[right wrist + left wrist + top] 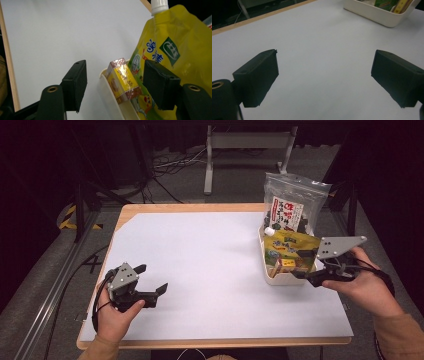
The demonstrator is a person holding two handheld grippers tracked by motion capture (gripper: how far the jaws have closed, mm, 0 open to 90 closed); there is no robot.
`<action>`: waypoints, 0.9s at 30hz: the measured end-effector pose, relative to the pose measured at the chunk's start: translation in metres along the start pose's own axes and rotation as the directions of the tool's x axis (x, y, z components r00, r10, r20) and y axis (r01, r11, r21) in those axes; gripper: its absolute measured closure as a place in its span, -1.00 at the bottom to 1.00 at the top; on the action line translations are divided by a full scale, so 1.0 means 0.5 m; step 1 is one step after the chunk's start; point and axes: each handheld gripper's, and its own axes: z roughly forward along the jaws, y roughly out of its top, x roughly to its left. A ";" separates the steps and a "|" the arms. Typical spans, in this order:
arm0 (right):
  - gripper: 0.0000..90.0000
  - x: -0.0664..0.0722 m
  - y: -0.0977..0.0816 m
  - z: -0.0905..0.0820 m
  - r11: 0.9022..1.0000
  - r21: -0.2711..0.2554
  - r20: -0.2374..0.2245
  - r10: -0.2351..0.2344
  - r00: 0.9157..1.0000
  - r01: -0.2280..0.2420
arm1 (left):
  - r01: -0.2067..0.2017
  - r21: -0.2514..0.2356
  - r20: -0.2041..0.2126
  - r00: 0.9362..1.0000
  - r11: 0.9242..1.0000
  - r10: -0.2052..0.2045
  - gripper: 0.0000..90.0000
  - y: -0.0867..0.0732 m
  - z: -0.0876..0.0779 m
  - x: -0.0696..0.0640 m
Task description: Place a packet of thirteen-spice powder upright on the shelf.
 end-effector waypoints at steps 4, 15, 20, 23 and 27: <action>-0.21 0.011 -0.036 -0.012 0.998 -0.039 0.029 0.053 0.998 -0.052 | 0.004 -0.002 0.006 1.000 1.000 -0.004 -0.83 -0.010 -0.003 0.003; -0.25 0.027 -0.130 -0.024 0.982 -0.090 0.084 0.174 0.981 -0.167 | -0.002 -0.020 0.026 1.000 1.000 0.002 -0.84 -0.030 -0.019 0.012; -0.26 0.030 -0.169 -0.013 0.971 -0.094 0.095 0.230 0.968 -0.222 | 0.004 -0.019 0.026 1.000 1.000 -0.004 -0.84 -0.043 -0.026 0.018; -0.27 0.031 -0.188 0.000 0.965 -0.091 0.100 0.253 0.962 -0.244 | 0.008 -0.022 0.028 1.000 1.000 -0.007 -0.84 -0.048 -0.028 0.021; -0.30 0.030 -0.203 0.013 0.957 -0.094 0.103 0.284 0.953 -0.275 | 0.019 -0.027 0.029 0.999 0.999 -0.018 -0.84 -0.055 -0.028 0.023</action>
